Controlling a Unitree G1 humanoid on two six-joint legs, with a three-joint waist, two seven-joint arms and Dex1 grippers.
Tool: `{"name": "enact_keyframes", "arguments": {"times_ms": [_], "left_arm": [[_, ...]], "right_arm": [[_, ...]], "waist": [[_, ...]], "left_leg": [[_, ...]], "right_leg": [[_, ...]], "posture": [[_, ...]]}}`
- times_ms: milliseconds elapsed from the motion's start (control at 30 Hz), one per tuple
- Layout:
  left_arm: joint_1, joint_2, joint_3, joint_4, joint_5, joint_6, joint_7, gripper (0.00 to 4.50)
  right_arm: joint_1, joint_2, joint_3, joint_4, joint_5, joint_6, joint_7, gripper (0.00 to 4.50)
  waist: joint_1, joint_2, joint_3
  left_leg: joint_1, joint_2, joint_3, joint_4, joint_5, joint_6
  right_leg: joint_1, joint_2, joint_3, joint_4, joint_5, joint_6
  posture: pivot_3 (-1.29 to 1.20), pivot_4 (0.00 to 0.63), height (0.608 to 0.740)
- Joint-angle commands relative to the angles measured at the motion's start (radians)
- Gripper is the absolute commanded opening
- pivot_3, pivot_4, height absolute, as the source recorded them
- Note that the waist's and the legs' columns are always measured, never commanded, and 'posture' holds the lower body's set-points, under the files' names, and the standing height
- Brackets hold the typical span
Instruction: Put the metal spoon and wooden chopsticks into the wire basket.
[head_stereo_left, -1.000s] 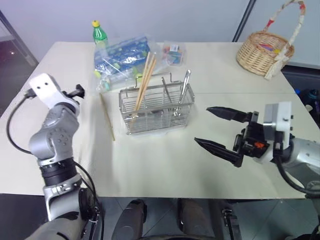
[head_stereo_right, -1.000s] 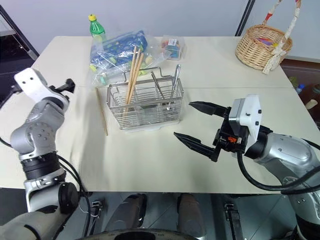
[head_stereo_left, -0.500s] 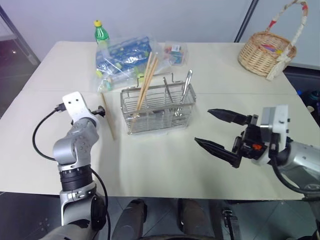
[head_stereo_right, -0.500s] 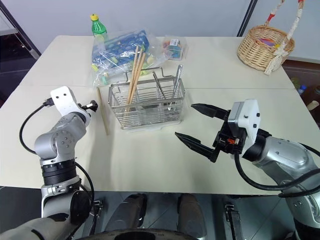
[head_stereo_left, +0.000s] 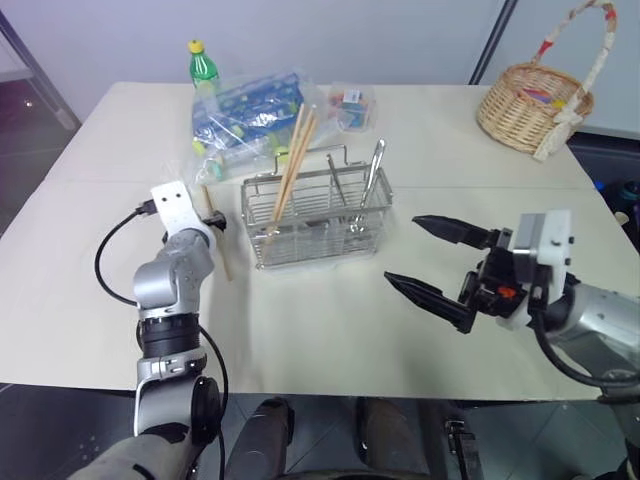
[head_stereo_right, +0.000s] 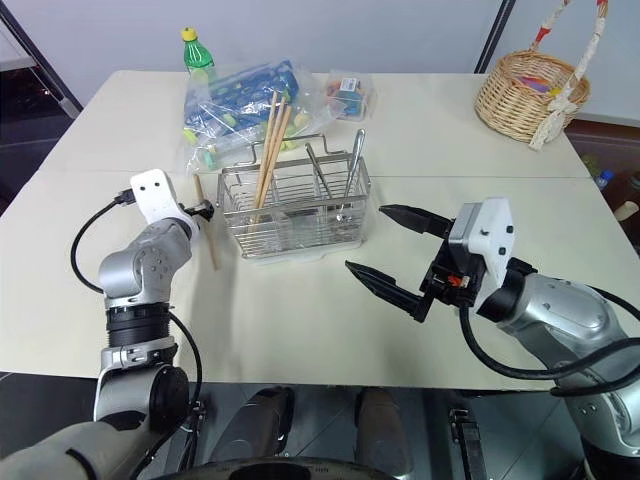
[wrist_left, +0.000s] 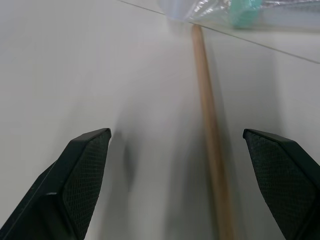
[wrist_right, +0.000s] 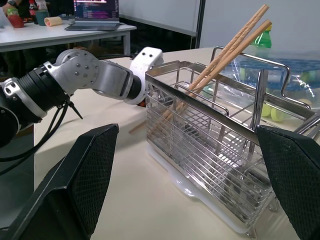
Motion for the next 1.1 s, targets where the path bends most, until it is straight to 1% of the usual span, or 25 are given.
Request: {"name": "enact_keyframes", "arguments": {"times_ms": [33, 100, 333, 433, 500, 567, 600, 633, 667, 700, 900, 1000, 1100], "left_arm": [[-0.034, 0.013, -0.026, 0.024, 0.05, 0.03, 0.014, 4.46], [-0.042, 0.016, -0.038, 0.045, 0.075, 0.052, 0.022, 4.46], [-0.046, -0.006, -0.004, 0.06, 0.083, 0.07, 0.029, 4.46], [-0.041, -0.016, 0.02, 0.052, 0.078, 0.072, 0.03, 3.62], [-0.037, -0.02, 0.027, 0.043, 0.077, 0.074, 0.026, 2.8], [-0.033, -0.026, 0.035, 0.036, 0.078, 0.08, 0.031, 1.66], [-0.029, -0.031, 0.043, 0.031, 0.078, 0.086, 0.037, 1.23], [-0.024, -0.037, 0.054, 0.022, 0.072, 0.09, 0.038, 0.63], [-0.02, -0.043, 0.064, 0.015, 0.067, 0.097, 0.039, 0.14], [-0.018, -0.047, 0.072, 0.009, 0.065, 0.102, 0.039, 0.05], [-0.004, -0.046, 0.096, -0.007, 0.077, 0.116, 0.039, 0.05], [-0.007, -0.032, 0.104, -0.01, 0.081, 0.107, 0.036, 0.05], [-0.011, 0.004, 0.09, -0.023, 0.07, 0.078, -0.021, 0.05]], "right_arm": [[-0.018, 0.004, 0.0, -0.035, -0.007, -0.021, -0.008, 4.5], [-0.025, 0.006, 0.006, -0.034, -0.012, -0.022, -0.014, 4.5], [-0.041, 0.016, 0.007, -0.031, -0.017, -0.019, -0.032, 4.5], [-0.045, 0.018, 0.005, -0.027, -0.02, -0.019, -0.036, 4.5], [-0.047, 0.017, 0.003, -0.025, -0.018, -0.018, -0.037, 4.5], [-0.05, 0.017, 0.002, -0.024, -0.016, -0.016, -0.038, 4.5], [-0.05, 0.016, 0.002, -0.023, -0.015, -0.015, -0.038, 4.5], [-0.051, 0.015, 0.001, -0.022, -0.014, -0.014, -0.037, 4.5], [-0.053, 0.014, 0.0, -0.02, -0.012, -0.014, -0.036, 4.5], [-0.054, 0.013, 0.0, -0.019, -0.012, -0.013, -0.036, 4.5], [-0.066, 0.01, 0.001, 0.0, -0.014, -0.011, -0.028, 4.5], [-0.071, 0.015, -0.001, 0.009, -0.015, -0.01, -0.032, 4.5], [-0.055, 0.014, -0.012, 0.002, -0.005, -0.007, -0.031, 4.5]], "waist": [[-0.002, 0.0, 0.0], [-0.001, 0.0, 0.0], [-0.002, 0.0, 0.0], [-0.003, 0.0, 0.0], [-0.008, 0.0, 0.0], [-0.01, 0.0, 0.0], [-0.011, 0.0, 0.0], [-0.013, 0.0, 0.0], [-0.014, 0.0, 0.0], [-0.014, 0.0, 0.0], [-0.024, 0.0, 0.0], [-0.025, 0.0, 0.0], [-0.027, 0.0, 0.0]], "left_leg": [[0.0, 0.0, 0.0, 0.0, 0.0, 0.0], [0.0, 0.0, 0.0, 0.0, 0.0, 0.0], [0.002, 0.0, 0.0, 0.0, 0.0, 0.0], [0.002, 0.0, 0.0, 0.0, 0.0, 0.0], [0.002, 0.0, 0.0, 0.0, 0.0, 0.0], [0.003, 0.0, 0.0, 0.0, 0.0, 0.0], [0.003, 0.0, 0.0, 0.0, 0.0, 0.0], [0.003, 0.0, 0.0, 0.0, 0.0, 0.0], [0.003, 0.0, 0.0, 0.0, 0.0, 0.0], [0.003, 0.0, 0.0, -0.001, 0.0, 0.0], [0.004, 0.0, 0.0, 0.0, 0.0, 0.0], [0.005, 0.0, 0.0, -0.001, 0.0, 0.0], [0.005, 0.0, 0.001, -0.001, 0.0, 0.0]], "right_leg": [[0.0, 0.0, 0.0, 0.0, 0.0, 0.0], [0.0, 0.0, 0.0, 0.0, 0.0, 0.0], [0.001, 0.0, 0.0, 0.0, 0.0, 0.0], [0.001, 0.0, 0.0, 0.0, 0.0, 0.0], [0.001, 0.0, 0.0, 0.001, 0.0, 0.0], [0.001, 0.0, 0.0, 0.001, 0.0, 0.0], [0.001, 0.0, 0.0, 0.001, 0.0, 0.0], [0.001, 0.0, 0.0, 0.001, 0.0, 0.0], [0.001, 0.0, 0.0, 0.001, 0.0, 0.0], [0.002, 0.0, 0.0, 0.001, 0.0, 0.0], [0.002, 0.0, 0.0, 0.001, 0.0, 0.0], [0.003, 0.0, 0.0, 0.002, 0.0, 0.0], [0.003, 0.0, 0.0, 0.002, 0.0, 0.0]], "posture": [[0.0, 0.15, 0.74], [0.0, 0.15, 0.74], [0.0, 0.15, 0.74], [0.0, 0.15, 0.74], [0.0, 0.15, 0.74], [0.0, 0.15, 0.74], [0.0, 0.15, 0.74], [0.0, 0.15, 0.74], [0.0, 0.15, 0.74], [0.0, 0.15, 0.74], [0.0, 0.15, 0.74], [0.0, 0.15, 0.74], [0.0, 0.15, 0.74]]}}
